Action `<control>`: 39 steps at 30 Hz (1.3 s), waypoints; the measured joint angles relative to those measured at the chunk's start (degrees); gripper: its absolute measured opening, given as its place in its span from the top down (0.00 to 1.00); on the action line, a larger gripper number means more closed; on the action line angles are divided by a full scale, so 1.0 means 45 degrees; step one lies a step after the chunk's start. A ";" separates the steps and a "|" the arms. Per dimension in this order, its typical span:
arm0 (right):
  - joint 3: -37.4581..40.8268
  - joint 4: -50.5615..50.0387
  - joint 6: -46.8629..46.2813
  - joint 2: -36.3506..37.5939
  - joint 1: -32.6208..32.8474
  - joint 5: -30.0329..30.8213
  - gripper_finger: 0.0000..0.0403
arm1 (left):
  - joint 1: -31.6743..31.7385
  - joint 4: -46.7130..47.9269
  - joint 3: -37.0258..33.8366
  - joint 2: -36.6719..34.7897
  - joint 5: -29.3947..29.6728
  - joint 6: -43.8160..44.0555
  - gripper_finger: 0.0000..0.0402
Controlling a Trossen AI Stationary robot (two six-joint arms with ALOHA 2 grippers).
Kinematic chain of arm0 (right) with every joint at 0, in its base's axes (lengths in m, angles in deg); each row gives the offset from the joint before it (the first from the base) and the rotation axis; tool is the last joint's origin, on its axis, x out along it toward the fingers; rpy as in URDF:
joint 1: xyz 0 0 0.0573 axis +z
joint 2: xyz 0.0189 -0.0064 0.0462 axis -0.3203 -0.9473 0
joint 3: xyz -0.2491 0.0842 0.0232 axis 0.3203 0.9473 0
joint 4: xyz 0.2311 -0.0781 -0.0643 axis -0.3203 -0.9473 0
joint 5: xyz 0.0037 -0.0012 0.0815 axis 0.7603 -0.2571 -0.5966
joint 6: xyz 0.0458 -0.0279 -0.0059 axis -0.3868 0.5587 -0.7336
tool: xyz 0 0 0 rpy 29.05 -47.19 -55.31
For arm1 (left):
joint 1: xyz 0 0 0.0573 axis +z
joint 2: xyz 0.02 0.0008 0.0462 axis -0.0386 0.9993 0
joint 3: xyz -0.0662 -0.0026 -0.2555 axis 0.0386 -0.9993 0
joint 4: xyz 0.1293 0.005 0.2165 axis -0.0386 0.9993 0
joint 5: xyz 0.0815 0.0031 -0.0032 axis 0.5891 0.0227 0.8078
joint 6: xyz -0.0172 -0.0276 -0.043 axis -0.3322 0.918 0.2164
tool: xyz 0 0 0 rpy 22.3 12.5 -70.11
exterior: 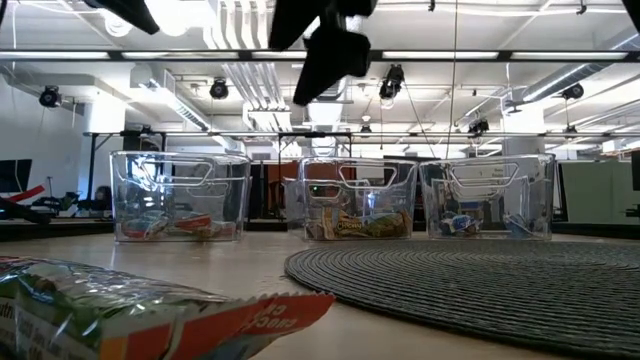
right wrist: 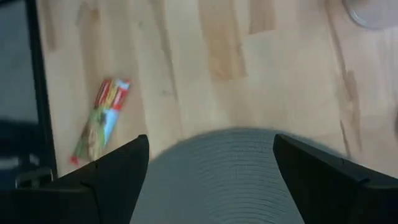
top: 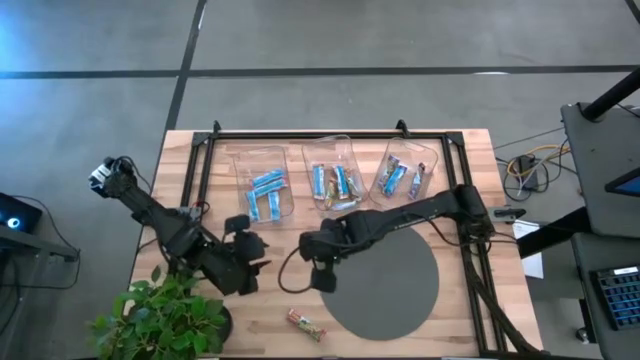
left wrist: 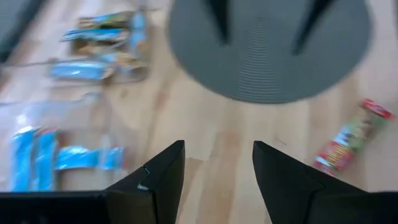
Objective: Pick and place Granola Bars by type
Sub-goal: Put the red granola bar into the left transparent bin
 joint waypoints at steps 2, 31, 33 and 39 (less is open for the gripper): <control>0.0131 0.0283 -0.0772 -0.0024 0.0001 0.0007 0.17 | 0.0209 -0.0569 0.0000 0.0000 -0.0732 -0.0862 0.57; 0.1882 -0.3041 -0.5342 0.2984 0.2737 0.5753 0.18 | 0.1326 -0.6384 0.0144 0.4673 -0.7145 -0.5760 0.57; 0.2512 -0.3397 -0.6316 0.3611 0.3163 0.5950 0.18 | 0.1174 -0.6415 0.0481 0.5205 -0.7333 -0.5798 0.57; 0.4663 -0.3585 -0.9151 0.5910 0.4386 0.7305 0.18 | 0.0760 -0.6322 0.1496 0.6366 -0.7298 -0.5790 0.57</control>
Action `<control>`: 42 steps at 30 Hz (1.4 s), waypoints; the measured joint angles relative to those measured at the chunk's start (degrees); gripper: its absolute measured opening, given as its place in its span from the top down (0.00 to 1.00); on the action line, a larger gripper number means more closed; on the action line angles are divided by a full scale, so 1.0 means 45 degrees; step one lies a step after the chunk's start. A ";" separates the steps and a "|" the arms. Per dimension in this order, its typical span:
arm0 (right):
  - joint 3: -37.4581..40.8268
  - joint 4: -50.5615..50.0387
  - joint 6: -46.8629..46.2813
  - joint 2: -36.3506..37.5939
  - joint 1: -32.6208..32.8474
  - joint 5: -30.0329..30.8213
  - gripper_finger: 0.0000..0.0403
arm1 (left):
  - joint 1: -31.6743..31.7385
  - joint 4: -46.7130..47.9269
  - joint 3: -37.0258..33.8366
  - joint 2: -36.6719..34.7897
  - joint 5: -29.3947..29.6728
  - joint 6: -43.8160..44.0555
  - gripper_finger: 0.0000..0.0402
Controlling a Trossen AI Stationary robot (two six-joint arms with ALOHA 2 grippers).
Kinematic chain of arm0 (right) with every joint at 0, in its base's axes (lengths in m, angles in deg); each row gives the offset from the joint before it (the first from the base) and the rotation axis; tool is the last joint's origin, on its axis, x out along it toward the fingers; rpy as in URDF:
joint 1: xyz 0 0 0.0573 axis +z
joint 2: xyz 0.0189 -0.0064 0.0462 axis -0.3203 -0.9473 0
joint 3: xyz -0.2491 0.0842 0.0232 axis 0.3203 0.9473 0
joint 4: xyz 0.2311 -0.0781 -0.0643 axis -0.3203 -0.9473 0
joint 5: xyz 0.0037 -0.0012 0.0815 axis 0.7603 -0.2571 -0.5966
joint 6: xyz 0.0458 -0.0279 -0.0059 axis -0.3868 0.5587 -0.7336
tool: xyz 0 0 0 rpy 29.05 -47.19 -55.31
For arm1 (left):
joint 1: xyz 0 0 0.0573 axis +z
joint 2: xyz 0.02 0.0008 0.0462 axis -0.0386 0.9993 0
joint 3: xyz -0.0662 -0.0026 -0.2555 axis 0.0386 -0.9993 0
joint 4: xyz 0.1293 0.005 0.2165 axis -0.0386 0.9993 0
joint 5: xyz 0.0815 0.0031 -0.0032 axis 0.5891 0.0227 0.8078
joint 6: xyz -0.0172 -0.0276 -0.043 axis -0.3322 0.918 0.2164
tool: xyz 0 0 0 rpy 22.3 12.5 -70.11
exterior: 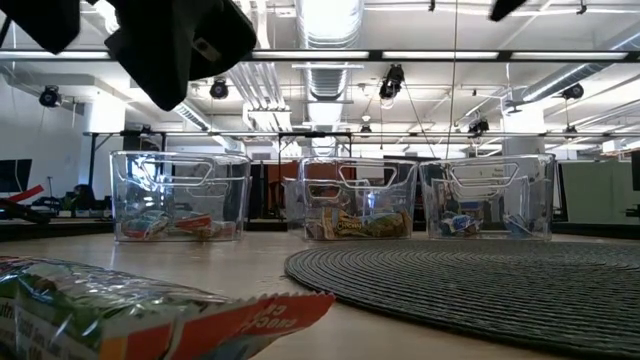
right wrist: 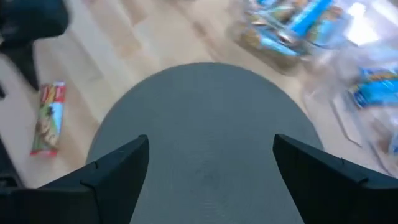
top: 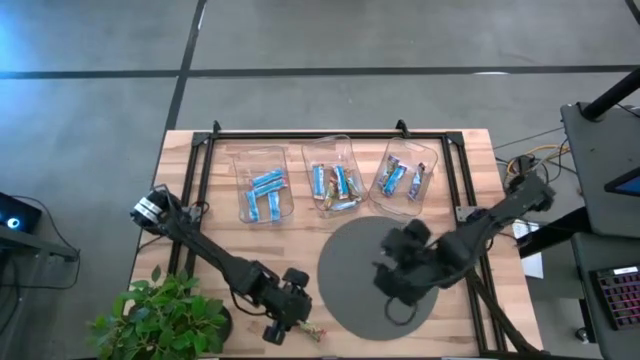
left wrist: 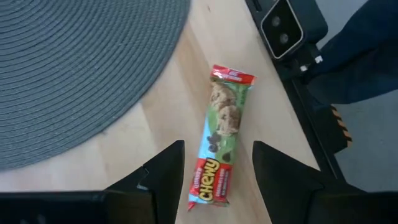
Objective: Pick and place Granola Bars by type
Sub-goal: Put the red granola bar into the left transparent bin
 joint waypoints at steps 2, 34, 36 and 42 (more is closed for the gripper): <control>0.0766 -0.0057 -0.1012 0.0729 0.0267 0.0418 0.18 | -0.0091 0.0284 0.0303 0.0142 0.0005 0.0080 0.57; 0.4326 0.1356 -0.2885 0.2615 0.0836 0.0467 0.19 | -0.0529 0.0390 0.0826 0.2284 0.0738 -0.0238 0.57; 0.4326 0.1350 -0.2813 0.2615 0.0836 0.0462 0.19 | -0.0529 0.0394 0.0826 0.2337 0.0878 -0.0240 0.57; 0.4326 0.1350 -0.2595 0.2615 0.0836 0.0462 0.19 | -0.0529 0.0460 0.0826 0.2498 0.0899 -0.0238 0.57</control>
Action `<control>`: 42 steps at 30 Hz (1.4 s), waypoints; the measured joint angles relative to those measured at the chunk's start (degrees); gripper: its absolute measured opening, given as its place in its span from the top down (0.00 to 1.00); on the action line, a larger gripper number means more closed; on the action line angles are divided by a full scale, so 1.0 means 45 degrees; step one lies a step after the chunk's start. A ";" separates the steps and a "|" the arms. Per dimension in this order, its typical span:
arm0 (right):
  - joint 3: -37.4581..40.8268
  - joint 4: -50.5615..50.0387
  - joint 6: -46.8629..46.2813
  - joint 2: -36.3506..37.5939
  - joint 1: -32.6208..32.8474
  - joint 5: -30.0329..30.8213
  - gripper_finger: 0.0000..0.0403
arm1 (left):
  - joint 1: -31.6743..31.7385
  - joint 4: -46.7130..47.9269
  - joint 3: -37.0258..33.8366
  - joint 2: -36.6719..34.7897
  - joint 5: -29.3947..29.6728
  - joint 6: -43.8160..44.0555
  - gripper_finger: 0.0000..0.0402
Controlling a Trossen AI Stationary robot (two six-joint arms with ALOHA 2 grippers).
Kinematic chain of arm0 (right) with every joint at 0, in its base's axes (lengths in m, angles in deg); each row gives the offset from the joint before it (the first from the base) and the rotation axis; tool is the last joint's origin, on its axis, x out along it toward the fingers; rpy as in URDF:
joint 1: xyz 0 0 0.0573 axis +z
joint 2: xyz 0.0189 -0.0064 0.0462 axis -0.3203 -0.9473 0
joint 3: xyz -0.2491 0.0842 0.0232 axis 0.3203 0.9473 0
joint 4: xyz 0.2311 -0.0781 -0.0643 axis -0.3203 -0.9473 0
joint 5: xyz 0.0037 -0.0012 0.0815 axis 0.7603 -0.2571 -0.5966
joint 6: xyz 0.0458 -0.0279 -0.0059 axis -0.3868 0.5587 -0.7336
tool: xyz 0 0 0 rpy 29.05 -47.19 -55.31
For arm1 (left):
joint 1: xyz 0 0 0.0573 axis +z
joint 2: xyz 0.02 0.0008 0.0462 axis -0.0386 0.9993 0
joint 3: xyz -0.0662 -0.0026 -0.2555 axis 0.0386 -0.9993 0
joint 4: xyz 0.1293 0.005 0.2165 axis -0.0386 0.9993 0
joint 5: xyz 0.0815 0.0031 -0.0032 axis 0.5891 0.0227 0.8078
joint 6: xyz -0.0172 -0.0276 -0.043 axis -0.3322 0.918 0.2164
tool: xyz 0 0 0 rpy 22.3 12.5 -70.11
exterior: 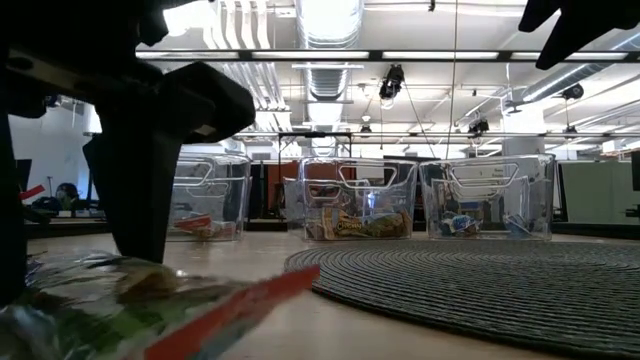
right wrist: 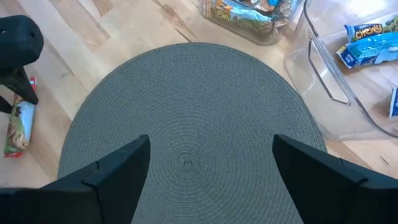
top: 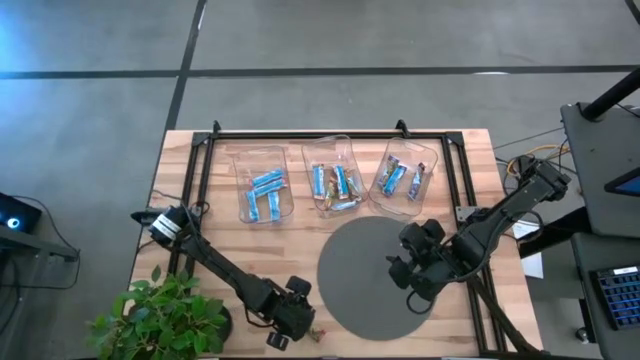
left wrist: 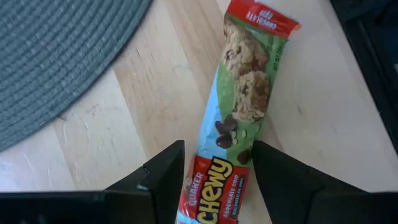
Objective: Pick and place Granola Bars by type
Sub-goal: Put the red granola bar into the left transparent bin
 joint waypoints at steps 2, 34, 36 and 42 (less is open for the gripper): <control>0.0000 -0.0017 0.0029 0.0000 0.0000 0.0000 0.19 | -0.0005 0.0109 0.0000 0.0042 -0.0032 0.0000 0.57; 0.0311 -0.0038 -0.0166 0.0182 -0.0084 0.1573 0.19 | 0.1494 0.3861 0.0608 -0.2815 0.3239 0.5324 0.75; 0.0311 -0.0073 -0.0537 0.0214 -0.0175 0.1869 0.19 | 0.1810 0.4648 0.0607 -0.3775 0.5149 0.7653 0.75; 0.0364 -0.0107 -0.1555 0.0340 -0.0540 0.2696 0.19 | 0.2734 1.0254 0.0221 -0.6475 1.0232 1.7352 0.75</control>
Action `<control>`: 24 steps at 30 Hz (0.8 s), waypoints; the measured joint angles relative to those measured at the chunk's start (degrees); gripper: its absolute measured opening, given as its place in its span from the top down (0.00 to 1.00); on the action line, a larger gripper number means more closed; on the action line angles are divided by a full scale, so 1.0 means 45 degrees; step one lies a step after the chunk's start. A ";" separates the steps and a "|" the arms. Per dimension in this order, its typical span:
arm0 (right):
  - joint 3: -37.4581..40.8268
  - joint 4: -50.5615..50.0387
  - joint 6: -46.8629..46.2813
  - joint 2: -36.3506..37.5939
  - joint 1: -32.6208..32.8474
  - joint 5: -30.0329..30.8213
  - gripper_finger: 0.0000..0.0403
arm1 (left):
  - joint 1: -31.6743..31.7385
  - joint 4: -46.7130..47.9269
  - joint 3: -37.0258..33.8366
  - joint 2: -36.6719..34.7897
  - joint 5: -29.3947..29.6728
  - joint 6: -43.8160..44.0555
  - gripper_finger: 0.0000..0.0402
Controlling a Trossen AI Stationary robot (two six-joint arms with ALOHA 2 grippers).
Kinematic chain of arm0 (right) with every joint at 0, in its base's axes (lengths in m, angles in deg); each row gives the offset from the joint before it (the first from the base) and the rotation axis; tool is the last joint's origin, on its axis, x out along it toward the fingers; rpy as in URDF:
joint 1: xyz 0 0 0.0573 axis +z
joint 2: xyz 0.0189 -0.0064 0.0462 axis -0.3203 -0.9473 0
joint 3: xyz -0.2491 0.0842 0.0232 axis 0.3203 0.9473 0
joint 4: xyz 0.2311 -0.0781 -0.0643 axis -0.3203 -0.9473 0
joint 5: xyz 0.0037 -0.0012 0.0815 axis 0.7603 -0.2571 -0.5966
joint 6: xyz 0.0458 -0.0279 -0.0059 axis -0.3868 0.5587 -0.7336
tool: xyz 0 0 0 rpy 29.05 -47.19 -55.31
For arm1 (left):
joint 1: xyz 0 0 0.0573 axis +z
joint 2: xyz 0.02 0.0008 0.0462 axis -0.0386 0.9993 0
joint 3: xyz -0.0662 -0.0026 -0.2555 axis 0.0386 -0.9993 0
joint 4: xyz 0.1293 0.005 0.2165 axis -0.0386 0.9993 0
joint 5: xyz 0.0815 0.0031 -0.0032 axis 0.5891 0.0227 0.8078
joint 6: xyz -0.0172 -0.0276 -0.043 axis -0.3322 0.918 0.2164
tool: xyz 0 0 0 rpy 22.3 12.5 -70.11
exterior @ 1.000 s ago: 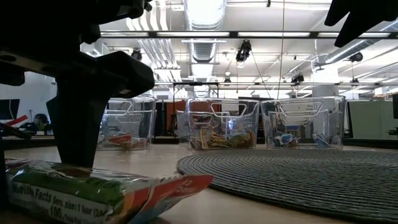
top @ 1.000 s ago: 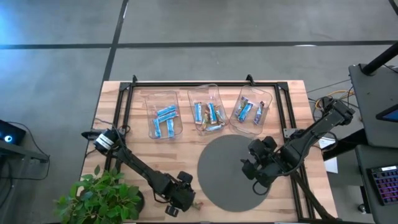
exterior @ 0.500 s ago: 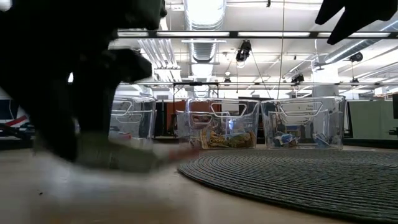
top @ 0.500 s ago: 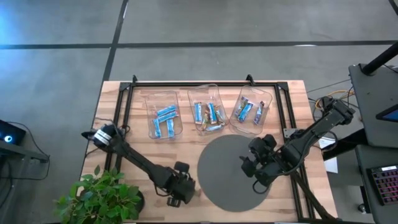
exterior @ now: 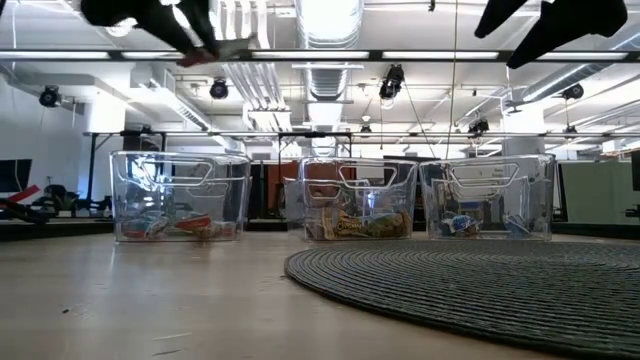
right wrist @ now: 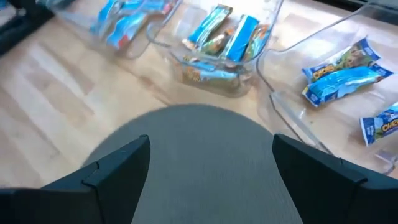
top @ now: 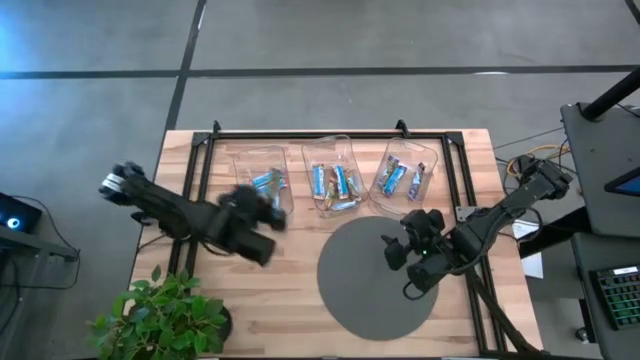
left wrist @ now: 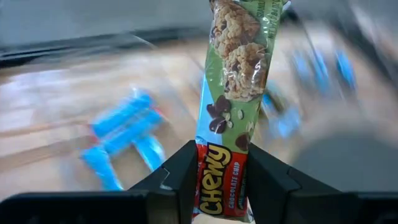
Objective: Pick and place Granola Bars by type
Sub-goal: Put the red granola bar into the left transparent bin
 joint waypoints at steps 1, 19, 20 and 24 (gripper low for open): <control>0.0010 -0.0007 -0.0130 0.0005 -0.0090 0.0037 0.19 | 0.0112 0.0670 -0.0231 -0.0427 0.0430 0.1254 0.75; 0.0073 0.0107 -0.0168 0.0000 -0.0543 -0.0260 0.19 | 0.5088 -0.3797 -0.7057 -0.3375 -0.2869 0.1134 0.69; 0.0073 0.0112 -0.0169 0.0000 -0.0543 -0.0370 0.19 | 0.5237 -0.3812 -0.7064 -0.3375 -0.3342 0.0808 0.68; 0.0073 0.0112 -0.0198 0.0000 -0.0543 -0.0413 0.19 | 0.5280 -0.4024 -0.6694 -0.3337 -0.4004 -0.0516 0.65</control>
